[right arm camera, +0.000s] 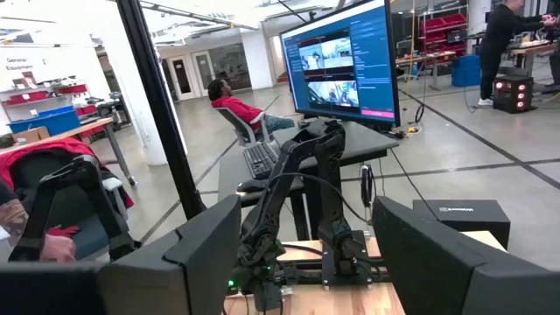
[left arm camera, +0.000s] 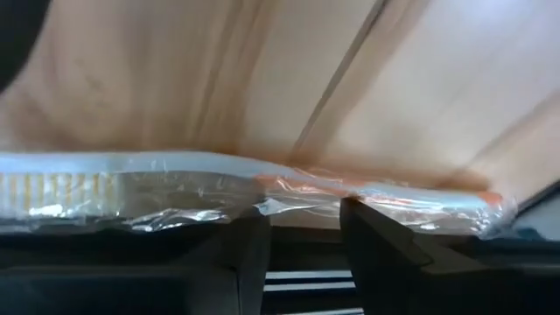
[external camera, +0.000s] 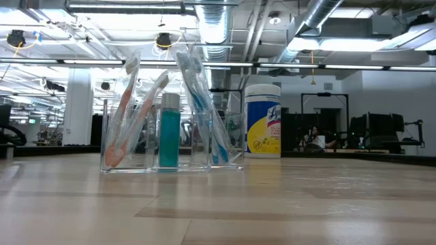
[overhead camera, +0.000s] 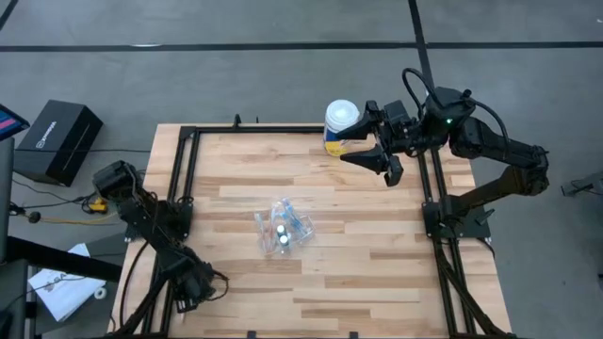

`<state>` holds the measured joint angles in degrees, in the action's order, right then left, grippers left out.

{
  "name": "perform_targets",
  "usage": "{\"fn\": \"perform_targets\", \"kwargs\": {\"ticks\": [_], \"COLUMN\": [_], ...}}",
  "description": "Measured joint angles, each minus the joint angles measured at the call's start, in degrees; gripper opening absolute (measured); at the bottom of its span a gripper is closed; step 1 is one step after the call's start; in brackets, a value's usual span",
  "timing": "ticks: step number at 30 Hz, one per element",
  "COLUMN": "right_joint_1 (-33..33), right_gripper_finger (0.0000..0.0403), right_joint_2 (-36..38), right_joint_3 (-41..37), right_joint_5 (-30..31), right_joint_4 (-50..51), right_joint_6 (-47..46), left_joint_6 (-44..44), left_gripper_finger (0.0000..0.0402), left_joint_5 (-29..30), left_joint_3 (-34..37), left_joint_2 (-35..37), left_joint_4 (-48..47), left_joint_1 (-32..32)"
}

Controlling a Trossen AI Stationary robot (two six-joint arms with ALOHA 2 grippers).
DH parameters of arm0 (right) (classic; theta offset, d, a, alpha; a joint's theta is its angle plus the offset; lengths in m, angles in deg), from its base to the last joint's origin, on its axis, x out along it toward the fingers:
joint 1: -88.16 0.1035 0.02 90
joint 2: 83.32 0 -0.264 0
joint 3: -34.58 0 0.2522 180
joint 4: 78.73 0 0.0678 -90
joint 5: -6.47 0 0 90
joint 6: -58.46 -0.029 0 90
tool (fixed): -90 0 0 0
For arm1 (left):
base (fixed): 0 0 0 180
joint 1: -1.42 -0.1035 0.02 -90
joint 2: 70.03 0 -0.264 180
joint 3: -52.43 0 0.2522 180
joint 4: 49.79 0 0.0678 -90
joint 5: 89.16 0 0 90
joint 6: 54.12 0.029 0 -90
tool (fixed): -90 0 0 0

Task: Pick & Place toothbrushing station
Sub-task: Put the orange toothbrush into the transparent organizer

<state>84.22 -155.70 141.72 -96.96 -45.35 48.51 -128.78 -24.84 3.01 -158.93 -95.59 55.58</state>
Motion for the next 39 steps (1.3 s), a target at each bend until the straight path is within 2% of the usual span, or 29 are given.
{"fn": "perform_targets", "kwargs": {"ticks": [12,17,20,25,30,39], "right_joint_1": [0.0,0.0,0.0,-0.5,-0.7,-0.7], "right_gripper_finger": [0.0248,0.0248,0.0248,0.0248,0.0248,0.0248], "right_joint_2": [0.0,0.0,0.0,0.0,0.0,-0.1], "right_joint_3": [0.0,0.0,0.0,0.0,0.0,0.0], "right_joint_5": [0.0,0.0,0.0,0.0,0.0,0.5], "right_joint_4": [0.0,0.0,0.0,0.0,0.0,1.5], "right_joint_6": [0.5,0.9,1.3,1.4,1.4,4.9], "left_joint_6": [18.9,22.0,23.2,23.7,21.9,13.4], "left_gripper_finger": [0.0123,0.0123,0.0123,0.0123,0.0123,0.0123], "left_joint_5": [2.8,3.3,5.8,10.0,10.0,14.8], "left_joint_3": [-0.1,-0.1,-1.5,-3.2,-3.3,-2.7], "left_joint_2": [-0.1,-0.1,-0.2,-0.4,0.0,6.9], "left_joint_4": [2.1,4.4,5.7,6.1,4.3,-1.5], "left_joint_1": [-19.4,-24.6,-27.2,-29.6,-29.2,-29.6]}}
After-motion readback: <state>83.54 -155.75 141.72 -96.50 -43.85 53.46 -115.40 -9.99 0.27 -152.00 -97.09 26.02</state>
